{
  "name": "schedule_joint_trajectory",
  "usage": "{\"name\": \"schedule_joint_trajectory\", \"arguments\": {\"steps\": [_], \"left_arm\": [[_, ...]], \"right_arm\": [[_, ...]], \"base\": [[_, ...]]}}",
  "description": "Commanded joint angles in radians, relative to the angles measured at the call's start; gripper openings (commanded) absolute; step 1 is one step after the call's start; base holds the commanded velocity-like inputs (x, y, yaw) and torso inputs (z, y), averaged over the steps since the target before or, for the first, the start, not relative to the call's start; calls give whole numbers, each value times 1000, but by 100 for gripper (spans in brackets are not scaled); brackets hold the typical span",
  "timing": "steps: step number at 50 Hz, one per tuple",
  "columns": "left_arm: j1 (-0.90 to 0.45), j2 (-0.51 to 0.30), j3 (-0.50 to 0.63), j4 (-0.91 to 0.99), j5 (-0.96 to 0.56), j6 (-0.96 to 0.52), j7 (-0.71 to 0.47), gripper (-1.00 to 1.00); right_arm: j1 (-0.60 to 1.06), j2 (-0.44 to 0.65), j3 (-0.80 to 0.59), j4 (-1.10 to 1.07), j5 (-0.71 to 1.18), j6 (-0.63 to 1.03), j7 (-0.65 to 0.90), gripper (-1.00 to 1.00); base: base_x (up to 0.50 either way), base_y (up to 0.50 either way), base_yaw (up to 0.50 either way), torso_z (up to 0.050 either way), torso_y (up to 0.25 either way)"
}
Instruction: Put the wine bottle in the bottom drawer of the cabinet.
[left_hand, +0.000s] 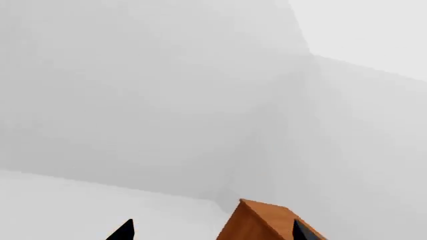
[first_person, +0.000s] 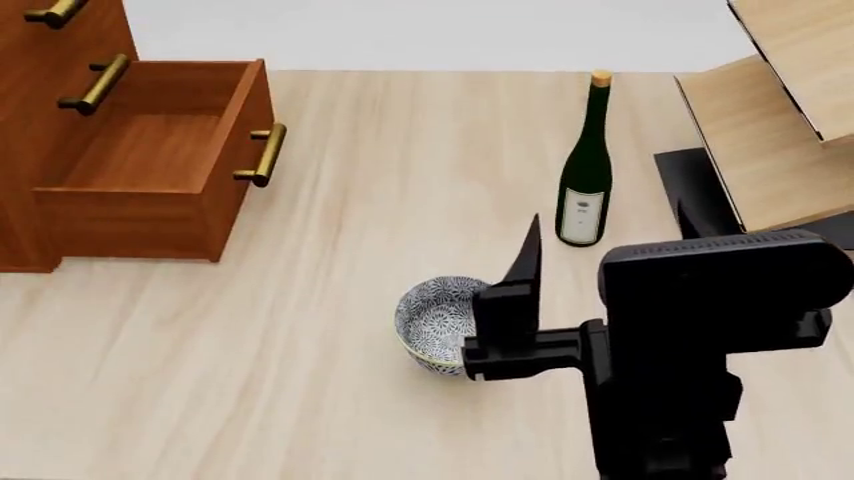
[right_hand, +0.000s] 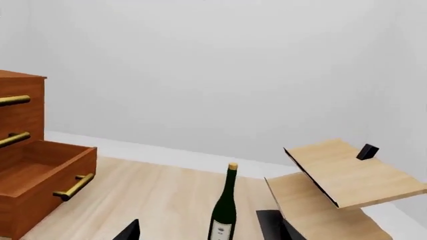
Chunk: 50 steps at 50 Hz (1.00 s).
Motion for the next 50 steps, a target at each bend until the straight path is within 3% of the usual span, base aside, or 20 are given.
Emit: {"name": "schedule_joint_trajectory", "arguments": {"steps": [1, 2, 3, 11, 20, 50], "left_arm": [[-117, -1, -299, 27, -38, 98, 7, 100], [-141, -25, -299, 33, -48, 63, -6, 100], [-125, -31, -283, 44, 13, 123, -49, 100], [-119, -21, -339, 9, 10, 154, -34, 100], [-94, -42, -314, 3, 63, 228, -53, 100], [-68, -41, -298, 8, 58, 220, -46, 100]], "right_arm": [[10, 15, -18, 20, -3, -22, -3, 100], [10, 13, -13, 21, 0, -27, -5, 100], [10, 12, -9, 19, 6, -24, -7, 100], [10, 12, -8, 25, 6, -30, -2, 100], [10, 19, -20, 44, -1, -54, 2, 100], [14, 46, -69, 6, -21, -34, 30, 100]], "base": [[0, 0, 0, 0, 0], [0, 0, 0, 0, 0], [0, 0, 0, 0, 0], [0, 0, 0, 0, 0], [0, 0, 0, 0, 0], [0, 56, 0, 0, 0]]}}
